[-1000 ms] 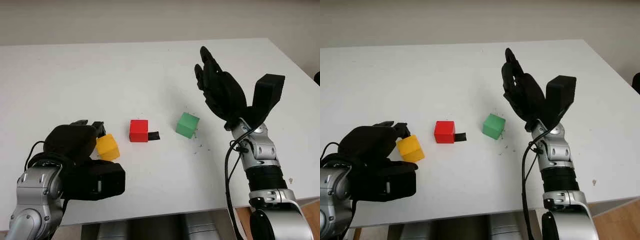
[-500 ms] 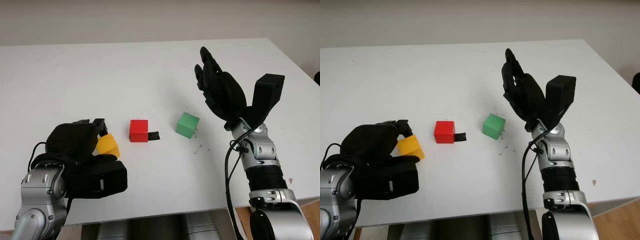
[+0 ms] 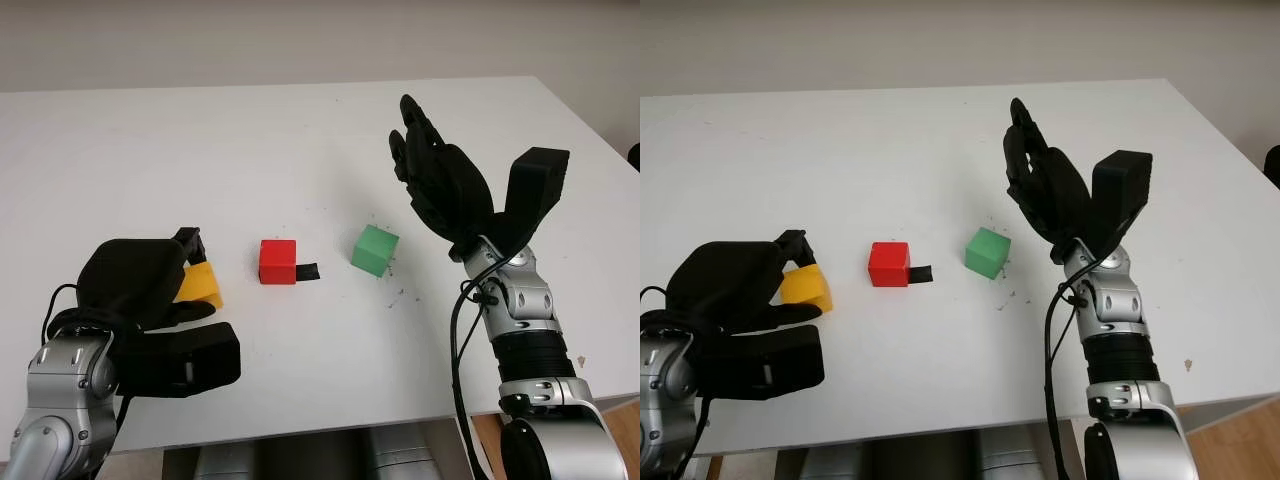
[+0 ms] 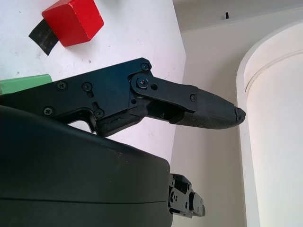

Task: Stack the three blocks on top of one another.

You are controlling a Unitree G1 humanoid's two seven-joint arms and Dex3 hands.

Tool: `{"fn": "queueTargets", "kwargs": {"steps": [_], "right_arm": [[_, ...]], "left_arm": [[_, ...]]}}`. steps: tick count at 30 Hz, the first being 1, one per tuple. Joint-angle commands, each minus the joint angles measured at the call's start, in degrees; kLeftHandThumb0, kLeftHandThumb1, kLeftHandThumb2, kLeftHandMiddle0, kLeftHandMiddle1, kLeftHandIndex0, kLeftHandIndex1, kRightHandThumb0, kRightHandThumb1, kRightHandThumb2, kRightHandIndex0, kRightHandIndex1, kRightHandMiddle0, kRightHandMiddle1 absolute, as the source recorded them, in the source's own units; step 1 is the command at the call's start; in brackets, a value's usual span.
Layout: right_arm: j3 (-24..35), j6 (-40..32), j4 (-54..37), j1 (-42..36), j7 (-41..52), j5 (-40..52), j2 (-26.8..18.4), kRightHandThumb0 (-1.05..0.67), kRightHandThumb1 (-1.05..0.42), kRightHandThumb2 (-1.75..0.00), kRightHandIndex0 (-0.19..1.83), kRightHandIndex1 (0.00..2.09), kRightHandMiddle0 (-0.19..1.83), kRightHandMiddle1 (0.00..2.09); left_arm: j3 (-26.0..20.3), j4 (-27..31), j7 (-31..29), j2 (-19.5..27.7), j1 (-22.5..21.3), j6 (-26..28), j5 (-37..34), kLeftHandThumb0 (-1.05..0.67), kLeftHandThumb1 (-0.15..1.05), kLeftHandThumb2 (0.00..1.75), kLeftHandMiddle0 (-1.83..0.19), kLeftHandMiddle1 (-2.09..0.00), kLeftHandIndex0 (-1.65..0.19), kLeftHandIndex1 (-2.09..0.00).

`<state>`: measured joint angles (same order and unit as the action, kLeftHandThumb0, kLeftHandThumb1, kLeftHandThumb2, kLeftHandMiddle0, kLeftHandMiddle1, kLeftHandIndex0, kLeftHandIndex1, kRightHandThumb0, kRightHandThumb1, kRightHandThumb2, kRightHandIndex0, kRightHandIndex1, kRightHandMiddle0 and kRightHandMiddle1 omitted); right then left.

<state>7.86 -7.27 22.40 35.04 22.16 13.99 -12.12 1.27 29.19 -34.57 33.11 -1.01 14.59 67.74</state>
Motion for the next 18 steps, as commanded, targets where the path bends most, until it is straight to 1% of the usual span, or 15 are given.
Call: {"fn": "queueTargets", "kwargs": {"steps": [1,6,8,12,13,15,17,18], "right_arm": [[0.3,-0.1,-1.0,0.4,-0.1,0.3,-0.3,-0.75,-1.05,-0.68,-0.19,0.00,-0.19,0.00],[0.3,0.1,-1.1,0.3,0.1,0.5,-0.2,-0.74,-1.05,-0.68,-0.19,0.00,-0.19,0.00],[0.3,0.5,-1.0,0.2,0.0,0.3,-0.1,-0.74,-1.05,-0.68,-0.19,0.00,-0.19,0.00],[0.4,0.5,-0.9,0.1,0.1,0.5,0.0,-0.74,-1.05,-0.67,-0.19,0.00,-0.19,0.00],[0.4,0.4,-0.9,0.1,0.1,0.5,0.0,-0.74,-1.05,-0.67,-0.19,0.00,-0.19,0.00],[0.4,0.3,-0.9,0.1,0.1,0.6,0.0,-0.74,-1.05,-0.68,-0.19,0.00,-0.19,0.00],[0.4,0.2,-1.0,0.0,0.0,0.6,0.0,-0.74,-1.05,-0.67,-0.19,0.00,-0.19,0.00],[0.4,0.2,-1.0,0.0,0.0,0.6,0.0,-0.74,-1.05,-0.67,-0.19,0.00,-0.19,0.00]], "left_arm": [[-0.6,0.8,-1.0,1.3,-1.2,-0.5,-0.1,-0.33,0.99,0.05,-0.51,-0.06,-0.43,-1.27],[-1.7,1.9,-4.7,3.5,-3.9,-1.8,-1.8,-0.32,0.97,0.05,-0.51,-0.05,-0.46,-1.18],[-2.8,2.2,-5.7,4.2,-5.8,-2.0,-4.2,-0.32,0.99,0.06,-0.50,-0.05,-0.45,-1.22],[-5.2,2.0,-9.8,5.8,-12.0,-0.8,-10.0,-0.34,1.02,0.06,-0.47,-0.04,-0.37,-1.24],[-5.4,1.9,-10.7,6.4,-13.2,-0.5,-10.9,-0.34,1.03,0.09,-0.42,-0.04,-0.28,-1.34],[-6.2,0.6,-11.1,7.9,-16.4,-1.1,-13.9,-0.33,1.03,0.07,-0.43,-0.06,-0.32,-1.33],[-6.5,-0.2,-11.4,9.2,-18.5,-1.2,-16.3,-0.34,1.02,0.06,-0.44,-0.06,-0.34,-1.33],[-6.4,-0.8,-12.2,9.8,-20.0,-0.9,-17.7,-0.34,1.03,0.06,-0.43,-0.06,-0.32,-1.37]]}}
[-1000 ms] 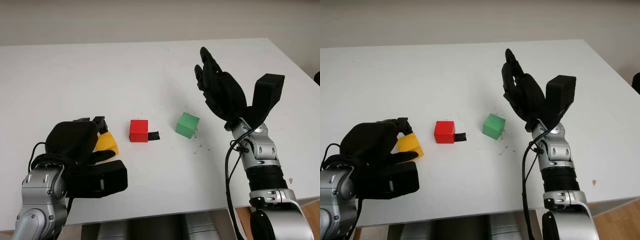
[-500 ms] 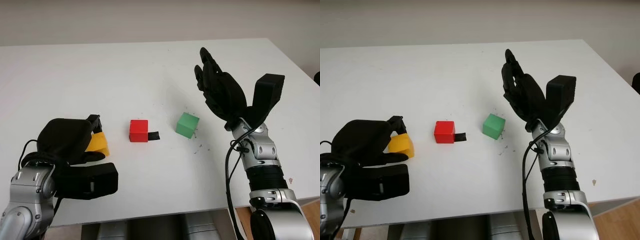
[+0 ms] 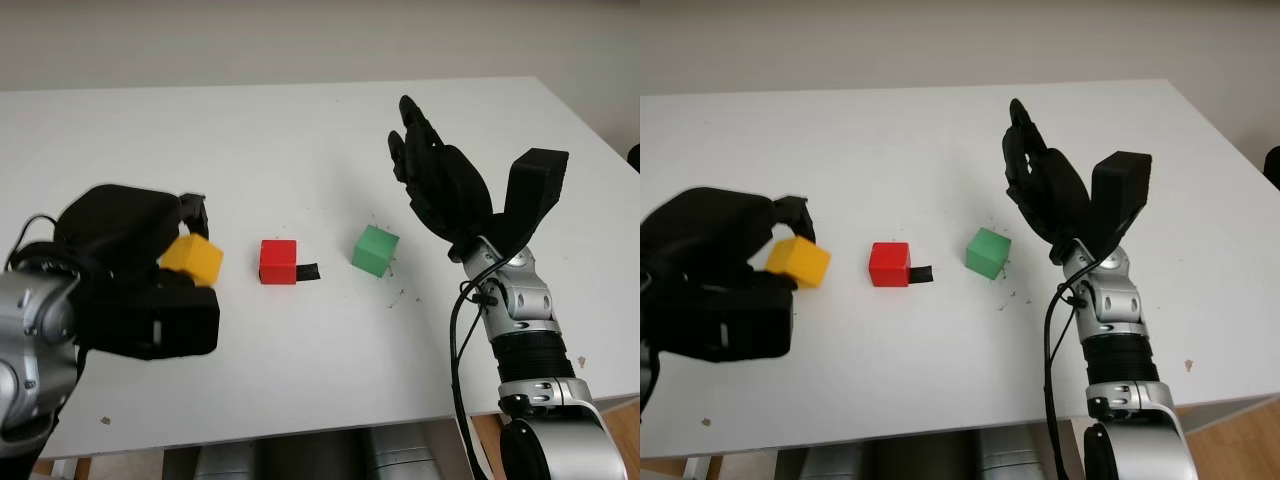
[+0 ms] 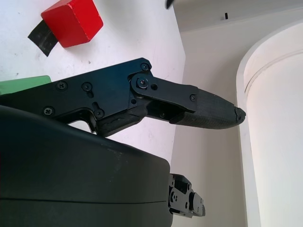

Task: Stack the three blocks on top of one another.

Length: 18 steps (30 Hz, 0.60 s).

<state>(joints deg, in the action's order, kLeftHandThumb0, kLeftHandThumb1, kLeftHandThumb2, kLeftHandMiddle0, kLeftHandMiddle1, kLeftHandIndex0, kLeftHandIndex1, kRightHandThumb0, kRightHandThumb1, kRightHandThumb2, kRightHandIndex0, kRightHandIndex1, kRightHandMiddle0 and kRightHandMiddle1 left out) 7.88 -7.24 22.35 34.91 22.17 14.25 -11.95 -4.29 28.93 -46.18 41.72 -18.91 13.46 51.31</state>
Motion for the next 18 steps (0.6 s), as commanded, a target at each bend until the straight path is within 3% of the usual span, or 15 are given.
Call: {"fn": "queueTargets", "kwargs": {"steps": [1,12,18], "right_arm": [[0.4,0.1,-1.0,0.1,0.0,0.4,-0.2,-0.74,-1.05,-0.67,-0.19,0.00,-0.19,0.00],[0.0,0.1,-1.5,-0.1,-0.1,0.2,-0.1,-0.74,-1.05,-0.67,-0.19,0.00,-0.19,0.00],[-0.3,-0.6,-2.2,-0.5,-0.8,0.2,0.5,-0.75,-1.05,-0.66,-0.19,0.00,-0.19,0.00]], "left_arm": [[-0.8,-1.3,-1.3,1.6,-3.6,0.6,-2.5,-0.33,1.04,0.06,-0.40,-0.05,-0.30,-1.42],[4.0,-8.0,-1.2,3.8,-13.9,1.3,-6.2,-0.34,1.05,0.06,-0.38,-0.05,-0.26,-1.52],[3.6,-10.1,1.7,-0.2,-16.0,4.3,-13.0,-0.30,1.04,0.05,-0.38,-0.05,-0.27,-1.55]]}}
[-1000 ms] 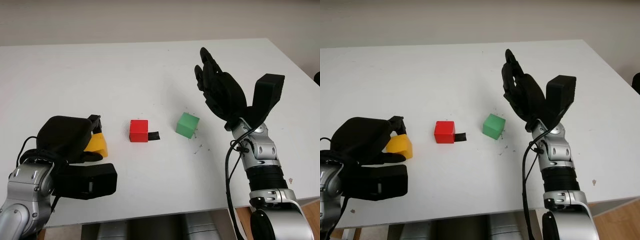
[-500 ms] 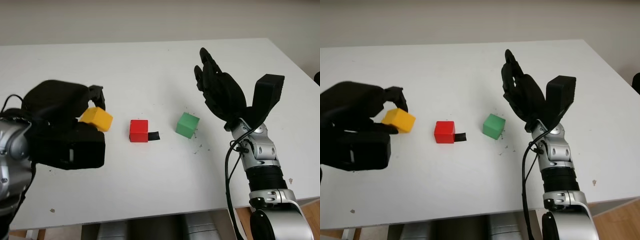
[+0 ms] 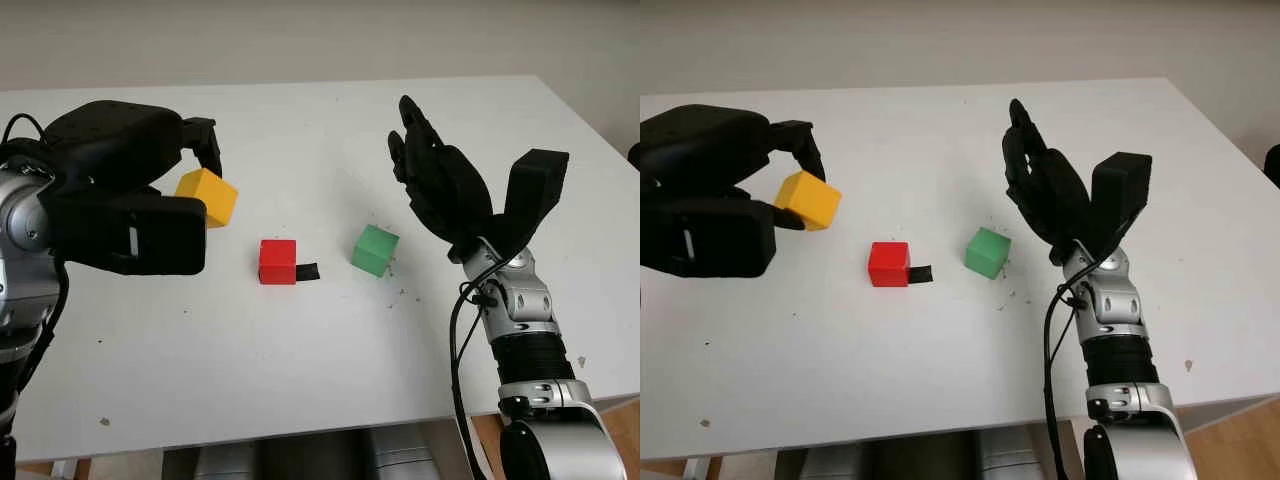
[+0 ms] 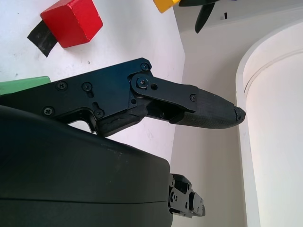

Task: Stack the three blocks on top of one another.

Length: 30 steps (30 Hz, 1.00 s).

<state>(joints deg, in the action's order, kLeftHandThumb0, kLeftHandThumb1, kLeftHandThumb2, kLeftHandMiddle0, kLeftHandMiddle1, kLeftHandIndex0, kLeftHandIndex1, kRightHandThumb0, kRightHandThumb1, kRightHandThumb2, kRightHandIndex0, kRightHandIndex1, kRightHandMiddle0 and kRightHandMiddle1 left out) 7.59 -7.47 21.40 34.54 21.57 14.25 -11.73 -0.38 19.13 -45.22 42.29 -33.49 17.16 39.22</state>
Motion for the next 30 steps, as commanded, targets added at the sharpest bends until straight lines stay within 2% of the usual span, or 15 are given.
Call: {"fn": "queueTargets", "kwargs": {"steps": [1,5,10,18,30], "right_arm": [[-0.1,-0.5,-1.5,-0.3,-0.3,0.2,0.2,-0.75,-1.05,-0.66,-0.19,0.00,-0.19,0.00],[-0.1,-0.7,-2.1,-0.5,-0.6,0.1,0.1,-0.75,-1.05,-0.66,-0.19,0.00,-0.19,0.00],[0.1,-1.0,-2.3,-0.5,-0.5,0.2,-0.1,-0.75,-1.05,-0.66,-0.19,0.00,-0.19,0.00],[0.1,-1.1,-1.9,-0.1,-0.3,0.3,-0.3,-0.75,-1.05,-0.66,-0.19,0.00,-0.19,0.00],[0.1,-1.0,-1.5,0.4,-0.3,0.1,-0.3,-0.76,-1.05,-0.64,-0.19,0.00,-0.19,0.00]], "left_arm": [[-0.3,-0.6,1.3,-1.4,-1.4,1.7,-1.7,-0.31,1.04,0.06,-0.38,-0.05,-0.26,-1.57],[-1.3,-2.2,2.9,-4.4,-0.7,6.3,-6.7,-0.34,1.04,0.06,-0.36,-0.05,-0.25,-1.68],[-3.1,-4.4,5.1,-6.6,0.6,8.9,-14.9,-0.35,1.04,0.05,-0.31,-0.04,-0.29,-1.52],[-3.5,-5.2,7.6,-7.3,3.3,10.9,-23.8,-0.39,1.05,0.07,-0.22,-0.02,-0.32,-1.51],[-1.7,-7.6,12.9,-9.5,8.2,7.5,-29.4,-0.44,1.05,0.09,-0.17,-0.04,-0.34,-1.51]]}}
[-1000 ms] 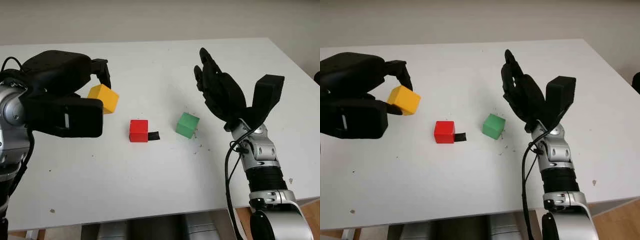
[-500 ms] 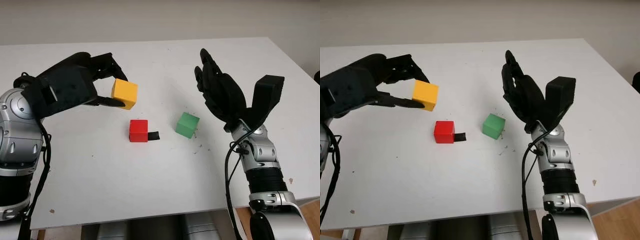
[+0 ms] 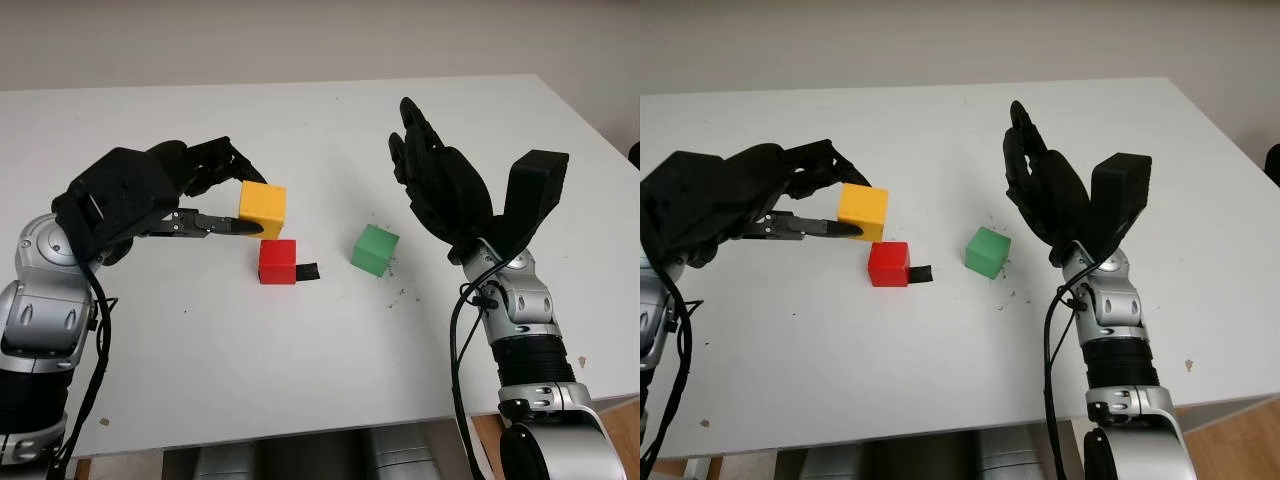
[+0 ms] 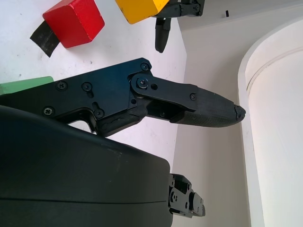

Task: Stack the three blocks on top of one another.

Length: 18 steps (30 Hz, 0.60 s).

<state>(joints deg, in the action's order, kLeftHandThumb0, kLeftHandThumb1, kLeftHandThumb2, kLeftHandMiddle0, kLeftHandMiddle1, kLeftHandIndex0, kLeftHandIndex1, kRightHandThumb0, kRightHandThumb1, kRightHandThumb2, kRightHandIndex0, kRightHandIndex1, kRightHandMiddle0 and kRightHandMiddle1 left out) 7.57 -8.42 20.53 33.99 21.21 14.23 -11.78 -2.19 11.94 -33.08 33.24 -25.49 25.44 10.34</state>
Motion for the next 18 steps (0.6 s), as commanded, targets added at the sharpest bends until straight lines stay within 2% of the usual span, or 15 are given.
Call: {"fn": "queueTargets", "kwargs": {"steps": [1,11,18], "right_arm": [[0.2,0.1,-0.6,0.9,0.0,0.1,-0.3,-0.76,-1.05,-0.64,-0.19,0.00,-0.19,0.00],[0.2,0.6,0.0,1.1,0.2,0.1,-0.2,-0.76,-1.05,-0.64,-0.19,0.00,-0.19,0.00],[0.2,0.5,-0.1,1.0,0.2,0.0,-0.4,-0.75,-1.05,-0.65,-0.19,0.00,-0.19,0.00]], "left_arm": [[0.2,-0.6,1.5,-0.9,0.5,-1.0,-0.7,-0.44,1.05,0.09,-0.16,-0.04,-0.33,-1.51],[0.6,-6.1,8.6,-5.3,2.6,-7.6,-2.3,-0.43,1.05,0.10,-0.18,-0.06,-0.33,-1.61],[0.8,-8.2,10.5,-6.2,2.2,-8.6,-2.9,-0.42,1.05,0.09,-0.18,-0.05,-0.31,-1.62]]}}
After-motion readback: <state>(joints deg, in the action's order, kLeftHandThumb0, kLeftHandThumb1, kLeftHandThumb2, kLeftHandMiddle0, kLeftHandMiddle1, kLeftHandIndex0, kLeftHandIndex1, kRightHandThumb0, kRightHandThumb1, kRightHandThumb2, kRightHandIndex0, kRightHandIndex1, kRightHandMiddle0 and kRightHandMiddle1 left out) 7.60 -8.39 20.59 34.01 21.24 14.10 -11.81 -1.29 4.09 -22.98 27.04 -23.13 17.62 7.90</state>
